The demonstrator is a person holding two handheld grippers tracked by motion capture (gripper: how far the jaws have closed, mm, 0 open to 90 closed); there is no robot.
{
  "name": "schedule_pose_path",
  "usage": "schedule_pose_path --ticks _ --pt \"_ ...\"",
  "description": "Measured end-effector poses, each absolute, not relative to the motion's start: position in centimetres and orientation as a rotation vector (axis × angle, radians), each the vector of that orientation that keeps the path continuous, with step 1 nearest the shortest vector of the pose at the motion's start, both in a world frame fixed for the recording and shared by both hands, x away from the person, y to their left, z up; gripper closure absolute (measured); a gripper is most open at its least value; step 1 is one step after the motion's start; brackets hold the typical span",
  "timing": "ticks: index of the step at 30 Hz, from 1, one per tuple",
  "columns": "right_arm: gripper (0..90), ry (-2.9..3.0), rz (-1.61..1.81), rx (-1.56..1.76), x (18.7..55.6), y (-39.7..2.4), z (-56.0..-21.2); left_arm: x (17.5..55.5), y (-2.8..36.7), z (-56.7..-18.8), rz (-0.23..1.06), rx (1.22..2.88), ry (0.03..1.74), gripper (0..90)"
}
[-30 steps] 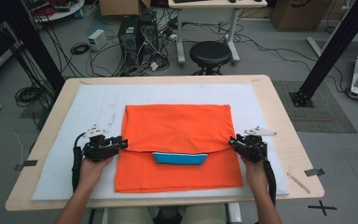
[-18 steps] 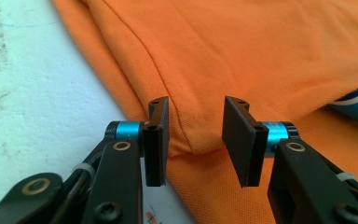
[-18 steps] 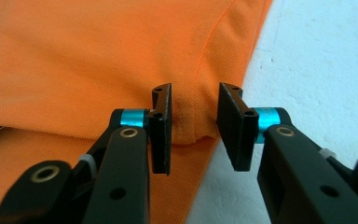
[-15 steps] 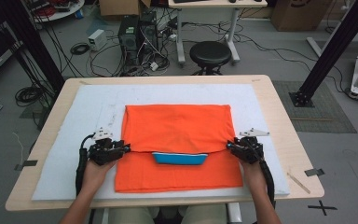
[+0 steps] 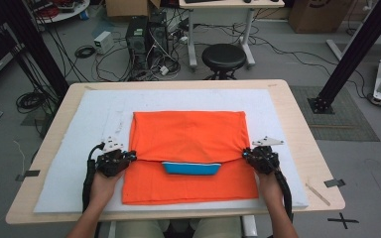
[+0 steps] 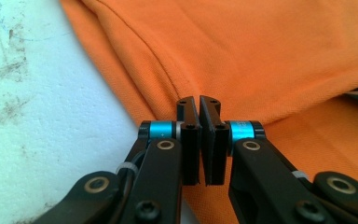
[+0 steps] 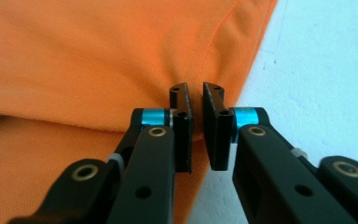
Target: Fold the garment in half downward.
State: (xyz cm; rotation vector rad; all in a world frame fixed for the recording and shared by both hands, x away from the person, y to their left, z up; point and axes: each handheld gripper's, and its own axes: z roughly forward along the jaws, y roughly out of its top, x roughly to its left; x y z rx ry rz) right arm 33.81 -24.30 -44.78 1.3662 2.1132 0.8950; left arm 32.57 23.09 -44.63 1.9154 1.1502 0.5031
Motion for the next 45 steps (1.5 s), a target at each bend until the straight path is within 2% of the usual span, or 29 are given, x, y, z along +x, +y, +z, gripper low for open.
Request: schedule_pose_path --ticks 2,6,11,13,19,34,45 --pt "89.0 2.113 0.906 1.358 33.7 -24.4 -44.6 32.5 23.4 -44.3 0.497 1.897 1.14 87.1" --pt "88.5 2.117 0.925 1.365 33.6 -24.4 -44.6 32.3 23.7 -43.9 0.481 1.865 1.123 87.5" --pt "69.9 2.117 0.969 1.405 33.5 -24.6 -44.5 32.2 24.0 -43.8 0.439 1.844 1.116 87.4" --pt "70.8 2.134 0.92 1.377 33.5 -24.3 -44.9 32.3 24.0 -43.8 0.431 1.844 1.115 87.5" --pt "89.2 2.151 0.871 1.302 33.4 -23.5 -44.5 32.2 24.2 -43.6 0.416 1.823 1.106 87.6" --pt "89.2 2.079 1.055 1.298 31.4 -25.1 -41.8 31.3 25.3 -41.7 0.343 1.741 1.044 87.6" --pt "89.2 2.078 1.07 1.252 28.8 -25.2 -40.2 28.9 26.3 -40.8 0.268 1.721 1.011 87.6"
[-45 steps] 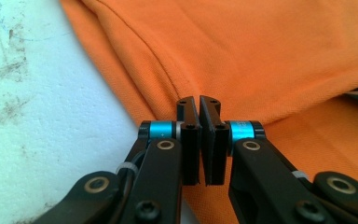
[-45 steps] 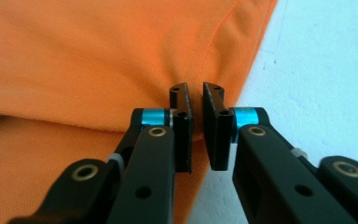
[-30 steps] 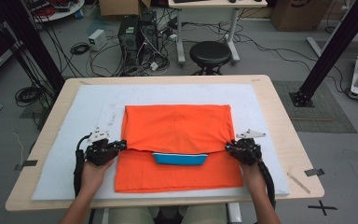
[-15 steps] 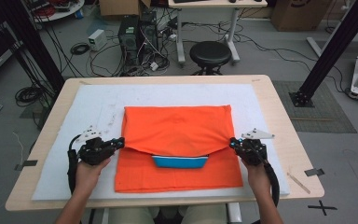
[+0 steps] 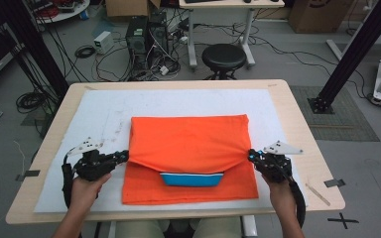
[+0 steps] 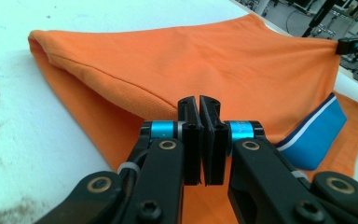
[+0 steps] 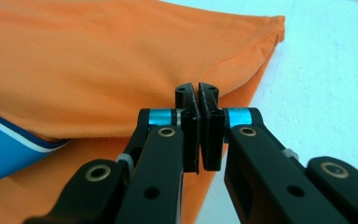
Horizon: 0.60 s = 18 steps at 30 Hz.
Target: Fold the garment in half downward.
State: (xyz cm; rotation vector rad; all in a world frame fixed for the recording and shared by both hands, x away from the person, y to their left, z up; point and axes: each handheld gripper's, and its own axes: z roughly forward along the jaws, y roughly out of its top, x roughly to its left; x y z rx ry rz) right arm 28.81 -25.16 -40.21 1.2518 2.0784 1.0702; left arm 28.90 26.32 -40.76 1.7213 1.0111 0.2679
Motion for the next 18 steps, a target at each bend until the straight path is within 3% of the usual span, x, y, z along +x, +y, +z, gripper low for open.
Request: schedule_pose_path --ticks 10,18 --pt "89.1 2.104 1.069 1.229 25.9 -25.5 -39.7 25.9 26.5 -40.7 0.235 1.752 0.977 87.6" --pt "89.0 2.147 1.029 1.264 25.0 -25.9 -41.1 25.4 26.7 -42.5 0.197 1.819 1.012 87.5"
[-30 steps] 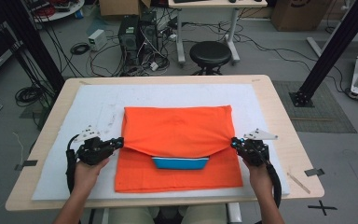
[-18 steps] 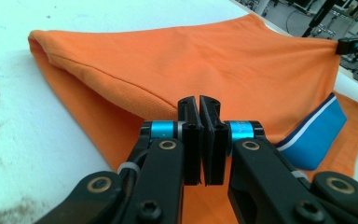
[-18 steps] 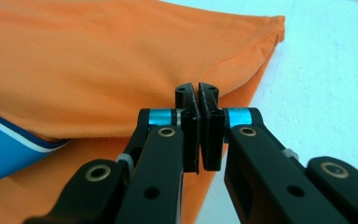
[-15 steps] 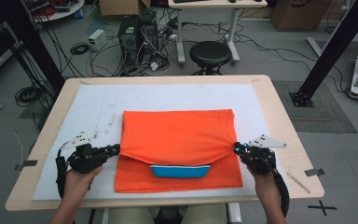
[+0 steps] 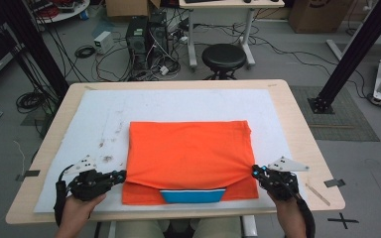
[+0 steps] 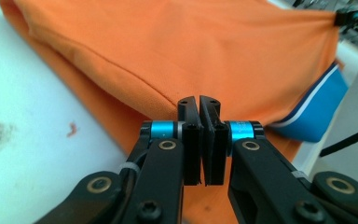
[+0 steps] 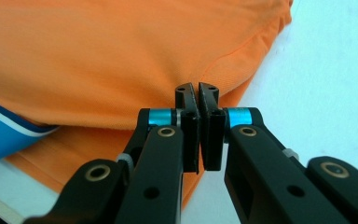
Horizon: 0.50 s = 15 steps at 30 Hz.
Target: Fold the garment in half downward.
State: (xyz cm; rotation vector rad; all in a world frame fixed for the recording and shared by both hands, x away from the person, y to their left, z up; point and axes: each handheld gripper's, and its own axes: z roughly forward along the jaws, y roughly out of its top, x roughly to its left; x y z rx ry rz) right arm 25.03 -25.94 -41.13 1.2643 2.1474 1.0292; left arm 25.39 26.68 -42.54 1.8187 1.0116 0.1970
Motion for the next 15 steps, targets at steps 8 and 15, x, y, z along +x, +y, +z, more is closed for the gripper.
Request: schedule_pose_path --ticks 8,15 --pt "69.4 2.151 1.078 1.322 26.2 -26.2 -41.9 26.8 27.0 -42.9 0.234 1.792 1.076 58.2" --pt "60.7 2.106 1.099 1.348 28.1 -26.2 -41.3 30.2 27.2 -42.1 0.32 1.793 1.09 46.1"
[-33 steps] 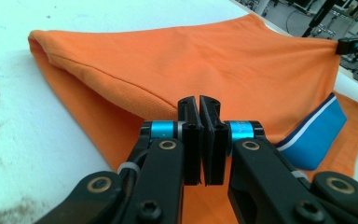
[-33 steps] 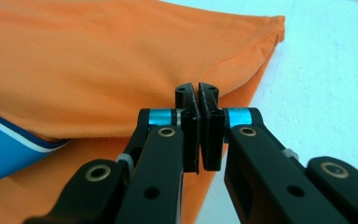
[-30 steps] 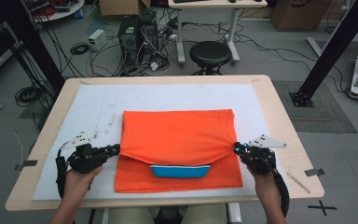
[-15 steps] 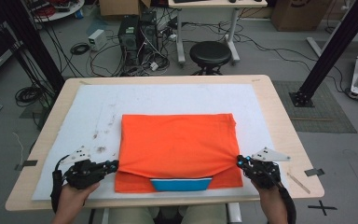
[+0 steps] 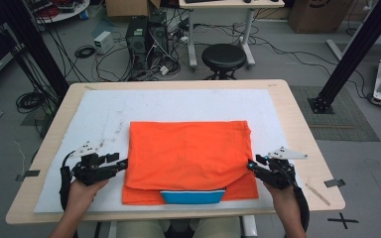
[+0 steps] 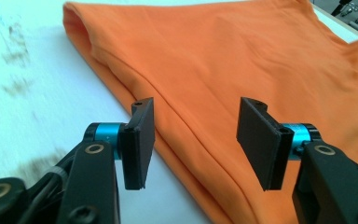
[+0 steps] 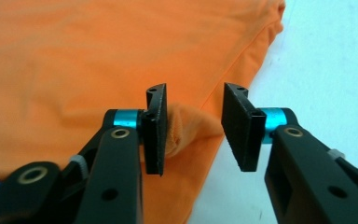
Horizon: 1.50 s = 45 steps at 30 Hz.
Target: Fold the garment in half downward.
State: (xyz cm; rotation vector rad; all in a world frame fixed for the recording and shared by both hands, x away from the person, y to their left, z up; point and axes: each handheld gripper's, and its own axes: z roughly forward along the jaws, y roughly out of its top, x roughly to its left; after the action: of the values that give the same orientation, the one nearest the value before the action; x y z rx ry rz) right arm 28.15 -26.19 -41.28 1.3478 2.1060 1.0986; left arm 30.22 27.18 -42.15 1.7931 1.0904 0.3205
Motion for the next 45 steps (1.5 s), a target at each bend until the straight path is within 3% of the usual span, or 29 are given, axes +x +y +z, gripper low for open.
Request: schedule_pose_path --ticks 14,21,29,34,37,39,40,45 --pt "46.4 1.951 1.154 1.425 29.8 -29.3 -39.8 36.2 27.3 -40.4 0.368 1.755 1.103 38.7" --pt "42.0 2.006 1.121 1.44 35.0 -29.1 -41.2 40.3 26.9 -41.4 0.351 1.807 1.089 36.2" --pt "40.5 2.083 1.047 1.494 42.4 -27.7 -42.6 44.4 25.9 -43.2 0.33 1.867 1.192 38.9" --pt "53.1 2.105 1.05 1.508 44.9 -27.0 -43.8 45.2 25.6 -44.4 0.34 1.884 1.268 48.3" --pt "62.7 2.174 1.049 1.527 45.8 -26.6 -44.7 45.1 25.7 -44.7 0.339 1.892 1.277 59.4" --pt "78.1 2.159 1.016 1.508 45.9 -26.3 -44.8 45.0 25.7 -44.7 0.336 1.878 1.279 78.0" --pt "85.2 2.162 0.993 1.49 45.9 -26.3 -44.8 44.9 25.6 -44.8 0.336 1.86 1.284 82.3" --pt "88.4 2.12 0.999 1.498 46.1 -26.4 -44.8 44.7 25.4 -44.9 0.36 1.781 1.323 85.9"
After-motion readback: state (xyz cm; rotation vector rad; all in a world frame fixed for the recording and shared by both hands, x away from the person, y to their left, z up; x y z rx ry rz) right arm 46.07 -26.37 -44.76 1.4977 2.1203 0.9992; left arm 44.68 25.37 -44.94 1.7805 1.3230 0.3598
